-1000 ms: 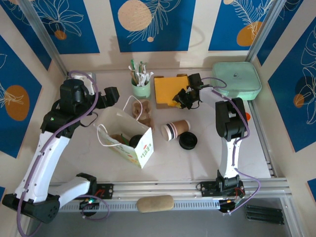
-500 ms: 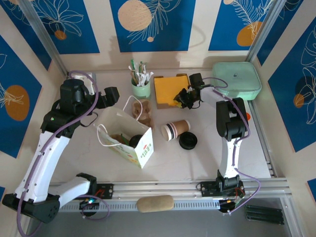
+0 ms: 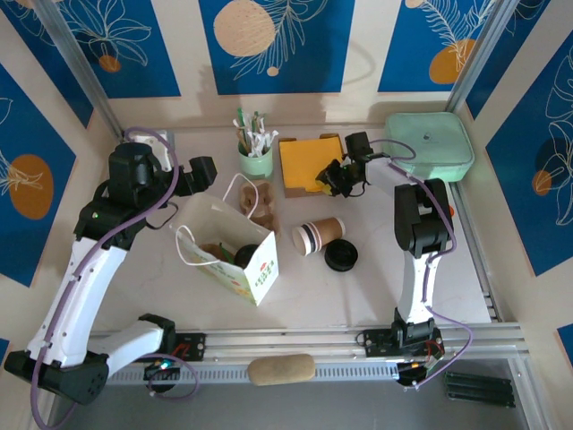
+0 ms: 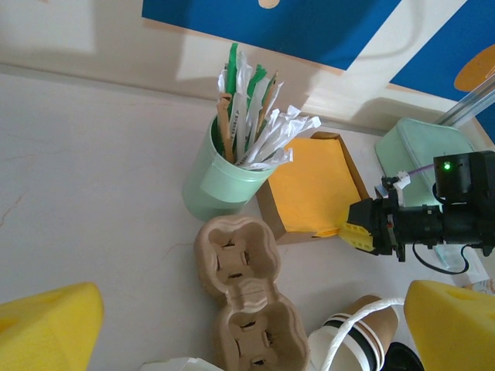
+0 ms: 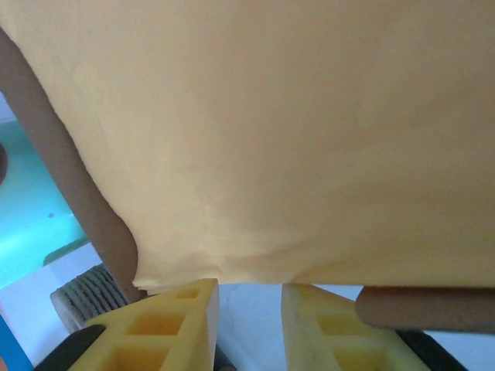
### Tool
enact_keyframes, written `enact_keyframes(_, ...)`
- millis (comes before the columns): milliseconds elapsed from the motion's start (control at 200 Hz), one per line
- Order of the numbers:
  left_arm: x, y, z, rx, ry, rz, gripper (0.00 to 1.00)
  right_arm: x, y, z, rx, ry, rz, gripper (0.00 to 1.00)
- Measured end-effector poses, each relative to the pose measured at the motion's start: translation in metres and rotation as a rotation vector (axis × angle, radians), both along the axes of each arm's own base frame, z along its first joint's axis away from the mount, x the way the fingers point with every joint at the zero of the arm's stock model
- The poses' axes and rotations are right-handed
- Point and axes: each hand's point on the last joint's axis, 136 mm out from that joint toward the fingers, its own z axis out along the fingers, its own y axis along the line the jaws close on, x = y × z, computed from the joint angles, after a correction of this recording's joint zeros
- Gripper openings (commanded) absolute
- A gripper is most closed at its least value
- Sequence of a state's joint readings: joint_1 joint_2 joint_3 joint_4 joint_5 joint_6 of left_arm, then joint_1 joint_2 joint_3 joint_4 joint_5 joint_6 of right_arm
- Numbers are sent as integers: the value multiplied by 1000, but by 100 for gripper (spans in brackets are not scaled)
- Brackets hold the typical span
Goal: Pack the takeout coffee
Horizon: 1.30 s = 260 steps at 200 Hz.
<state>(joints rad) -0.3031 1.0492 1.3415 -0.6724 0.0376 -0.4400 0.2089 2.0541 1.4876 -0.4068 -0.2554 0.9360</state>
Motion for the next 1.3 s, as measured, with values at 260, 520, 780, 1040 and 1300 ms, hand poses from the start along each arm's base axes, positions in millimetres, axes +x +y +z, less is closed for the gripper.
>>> enact_keyframes(260, 0, 0, 0, 0, 0, 0, 99, 1, 0, 1, 1, -5, 0, 29)
enact_keyframes(520, 0, 0, 0, 0, 0, 0, 99, 0, 1, 1, 7, -1, -4, 28)
enact_keyframes(780, 0, 0, 0, 0, 0, 0, 99, -8, -1, -11, 4, 24, -3, 28)
enact_keyframes(1040, 0, 0, 0, 0, 0, 0, 99, -9, -3, -13, 5, 30, -9, 25)
enact_keyframes(1300, 0, 0, 0, 0, 2, 0, 99, -8, -5, -13, 5, 28, -15, 23)
